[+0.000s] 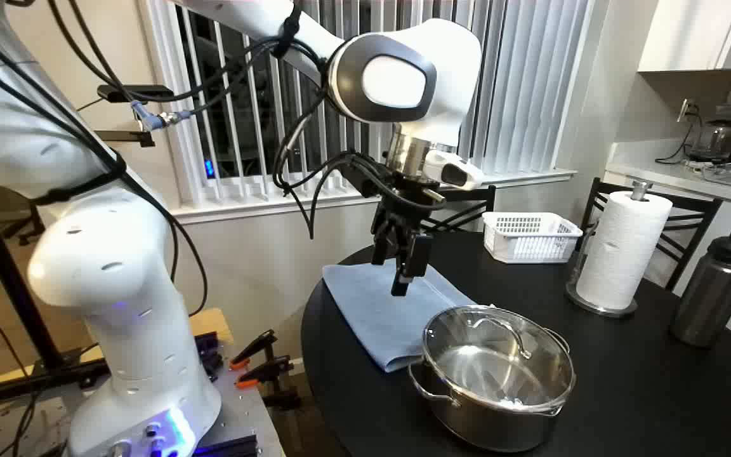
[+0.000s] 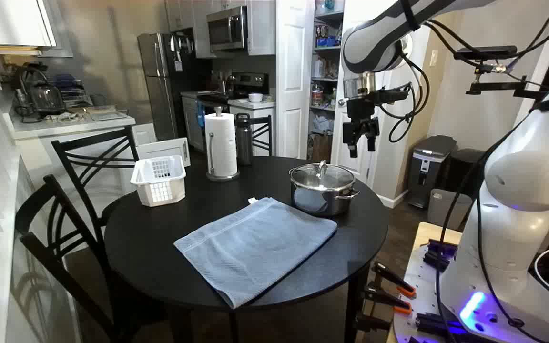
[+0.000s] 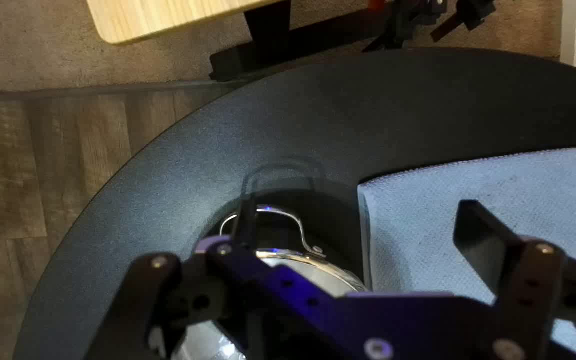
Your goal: Take the lid off of the pot
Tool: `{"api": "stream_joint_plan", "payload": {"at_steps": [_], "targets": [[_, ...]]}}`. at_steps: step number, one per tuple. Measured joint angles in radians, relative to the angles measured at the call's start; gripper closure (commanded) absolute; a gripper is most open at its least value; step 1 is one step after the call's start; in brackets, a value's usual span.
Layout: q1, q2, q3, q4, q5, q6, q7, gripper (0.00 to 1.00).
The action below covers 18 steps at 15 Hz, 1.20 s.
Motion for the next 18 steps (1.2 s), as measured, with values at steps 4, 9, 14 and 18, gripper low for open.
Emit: {"api": "stream_joint_plan", "payload": {"at_steps": [4,9,14,18], "targets": [[0.0,0.0,0.0,0.0,0.0,0.0,0.0,0.0],[0.0,0.001,0.0,0.002,0.002,0.0,0.005,0.0],[0.013,0.082,0.008,0.097,0.213,-0.004,0.154,0.0],[0.015,0.203,0.003,0.216,0.374,0.004,0.258,0.0]]}}
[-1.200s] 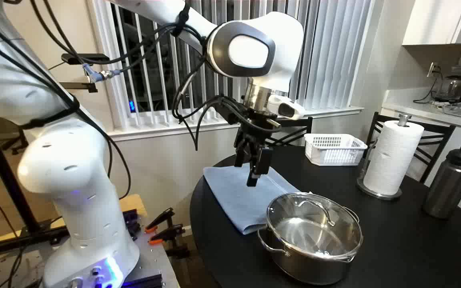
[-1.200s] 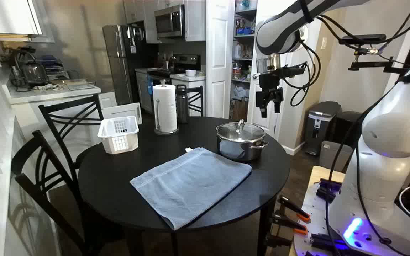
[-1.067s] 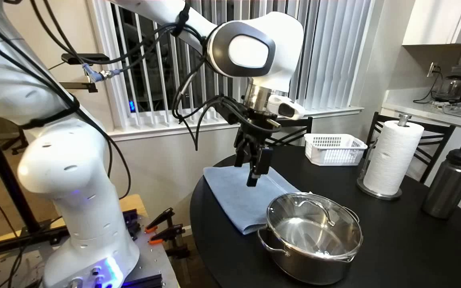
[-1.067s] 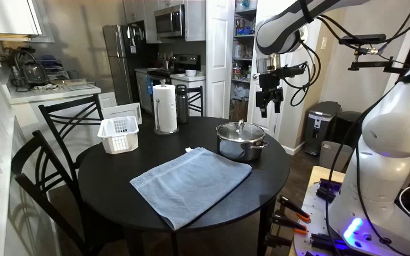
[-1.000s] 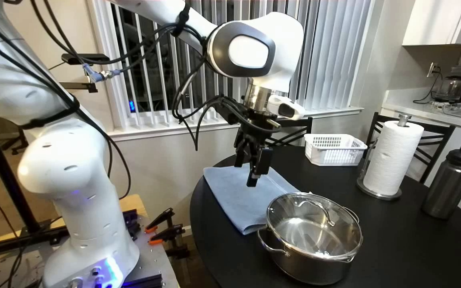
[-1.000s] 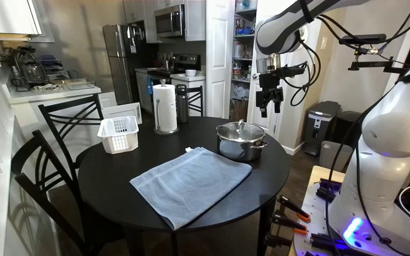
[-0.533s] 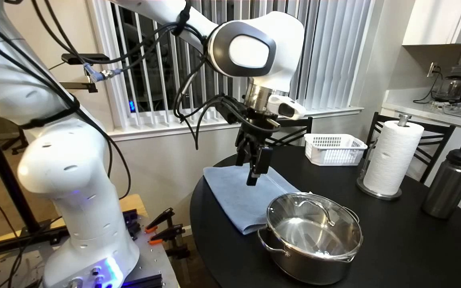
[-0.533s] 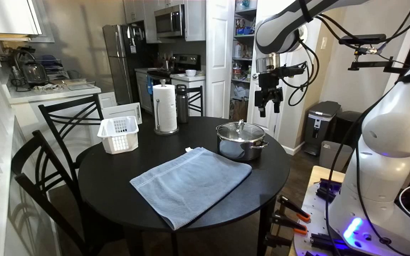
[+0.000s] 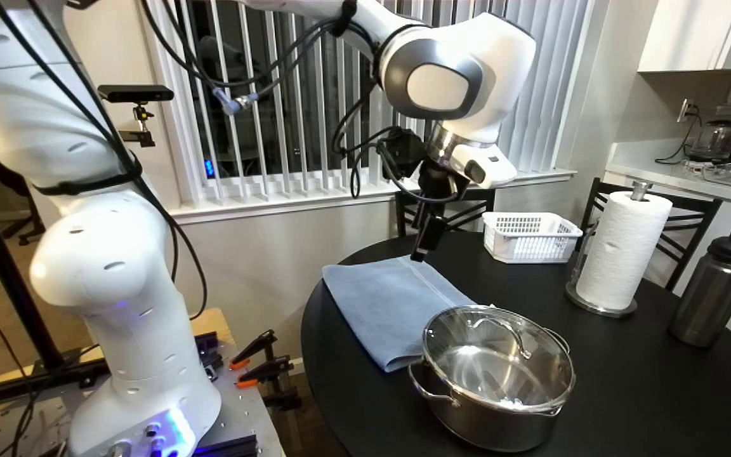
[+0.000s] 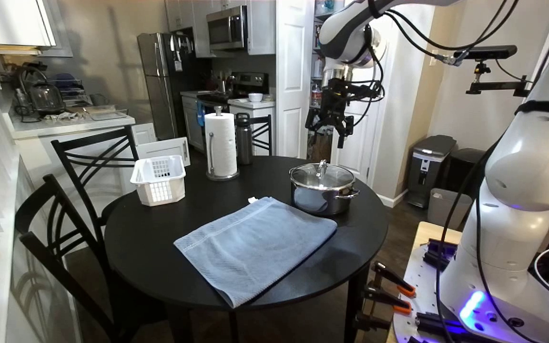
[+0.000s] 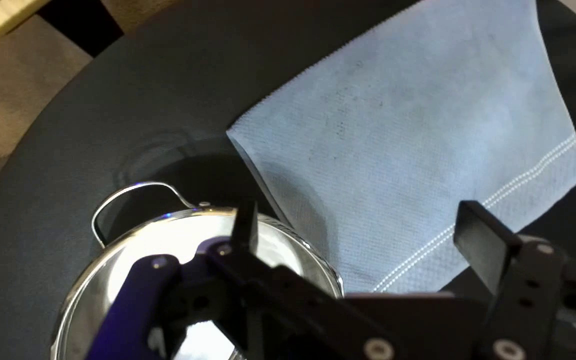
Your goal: Take the lid off of the pot
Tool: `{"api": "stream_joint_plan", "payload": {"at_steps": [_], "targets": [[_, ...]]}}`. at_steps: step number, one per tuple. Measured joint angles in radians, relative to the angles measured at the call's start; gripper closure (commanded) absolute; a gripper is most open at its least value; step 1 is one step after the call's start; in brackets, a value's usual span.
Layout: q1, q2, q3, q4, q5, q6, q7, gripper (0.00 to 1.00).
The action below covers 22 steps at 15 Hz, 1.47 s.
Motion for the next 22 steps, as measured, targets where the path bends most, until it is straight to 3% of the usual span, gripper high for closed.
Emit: {"api": "stream_joint_plan", "payload": {"at_steps": [7,14,19,22], "targets": [[-0.044,0.208,-0.046,0.12,0.218,0.138,0.107,0.0],[-0.059,0.269,-0.052,0.13,0.396,0.37,0.239,0.0],[-0.052,0.269,-0.052,0.102,0.409,0.66,0.341,0.0],[-0.029,0.274,-0.057,0.051,0.288,0.829,0.51,0.0]]}}
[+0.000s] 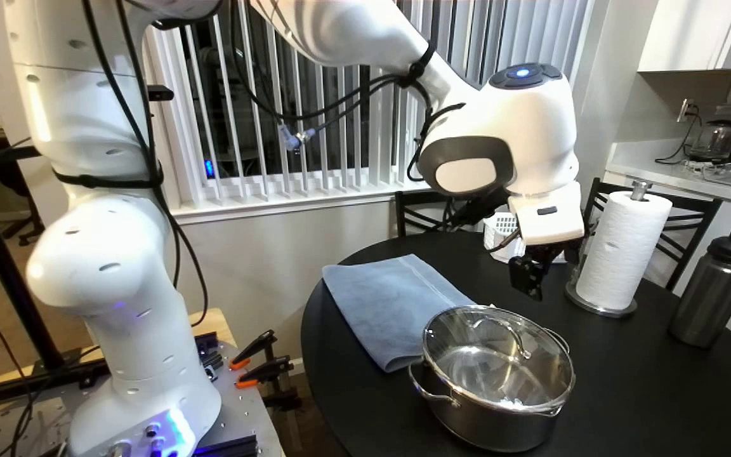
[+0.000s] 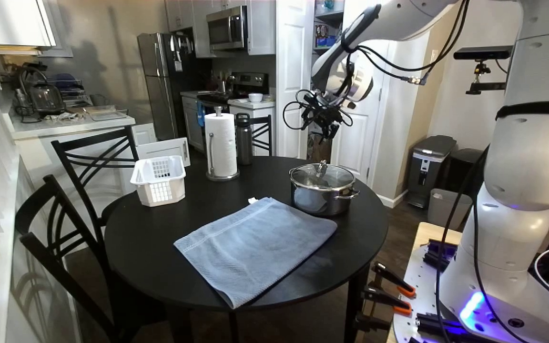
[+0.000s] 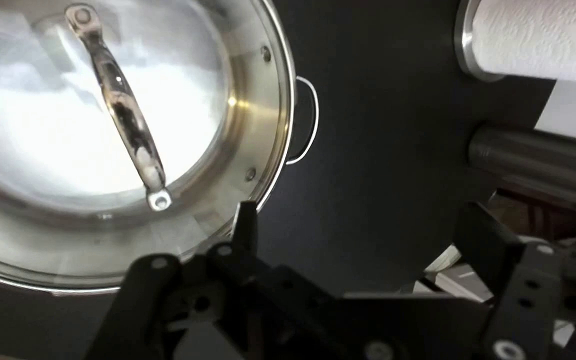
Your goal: Take the lid off of the pot
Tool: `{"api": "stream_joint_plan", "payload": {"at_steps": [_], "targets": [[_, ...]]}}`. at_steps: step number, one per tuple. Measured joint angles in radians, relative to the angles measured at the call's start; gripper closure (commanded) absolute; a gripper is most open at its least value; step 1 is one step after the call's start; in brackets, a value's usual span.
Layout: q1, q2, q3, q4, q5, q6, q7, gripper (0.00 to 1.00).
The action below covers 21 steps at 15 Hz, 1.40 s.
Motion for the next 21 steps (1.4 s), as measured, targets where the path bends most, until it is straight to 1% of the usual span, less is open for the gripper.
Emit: {"api": "stream_joint_plan", "payload": {"at_steps": [1,3,5,6,8,17,21], "targets": [[0.015,0.008,-0.016,-0.019,-0.073,0.032,0.082,0.0],[0.057,0.036,-0.071,-0.045,-0.214,0.034,0.239,0.0],[0.092,0.056,-0.11,-0.046,-0.333,-0.051,0.387,0.0],[0.099,0.056,-0.11,-0.041,-0.37,-0.108,0.449,0.0],[0.093,0.056,-0.095,-0.039,-0.376,-0.118,0.461,0.0],[0.081,0.056,-0.09,-0.039,-0.376,-0.117,0.461,0.0],[0.074,0.058,-0.066,-0.039,-0.393,-0.18,0.422,0.0]]}}
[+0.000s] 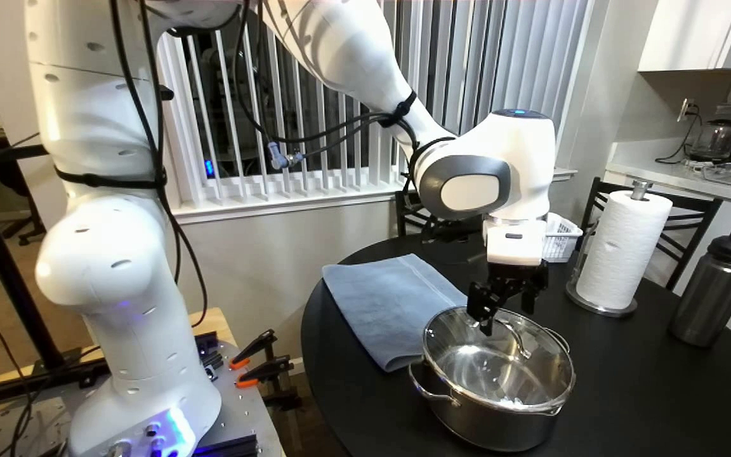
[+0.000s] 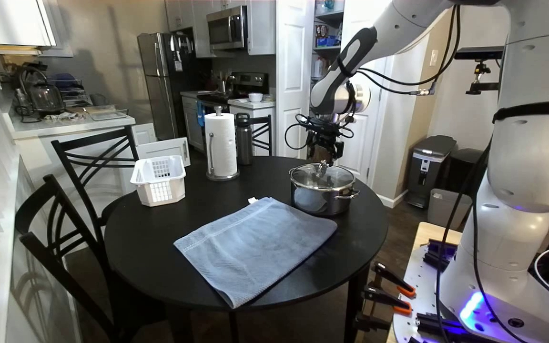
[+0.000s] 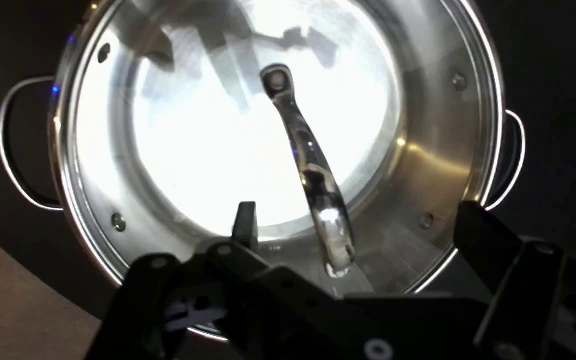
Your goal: Take the lid off of the pot
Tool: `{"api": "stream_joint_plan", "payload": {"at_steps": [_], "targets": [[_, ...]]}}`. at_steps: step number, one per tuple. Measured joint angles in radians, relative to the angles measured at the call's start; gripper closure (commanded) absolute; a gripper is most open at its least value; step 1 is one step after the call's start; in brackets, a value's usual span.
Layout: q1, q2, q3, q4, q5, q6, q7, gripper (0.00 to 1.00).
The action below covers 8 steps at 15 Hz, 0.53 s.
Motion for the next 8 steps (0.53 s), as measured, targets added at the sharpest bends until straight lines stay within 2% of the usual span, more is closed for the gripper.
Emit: {"api": "stream_joint_plan", "payload": {"at_steps": [8], "targets": [[-0.026,-0.001,-0.001,0.085,-0.19,-0.131,-0.046,0.0]]}}
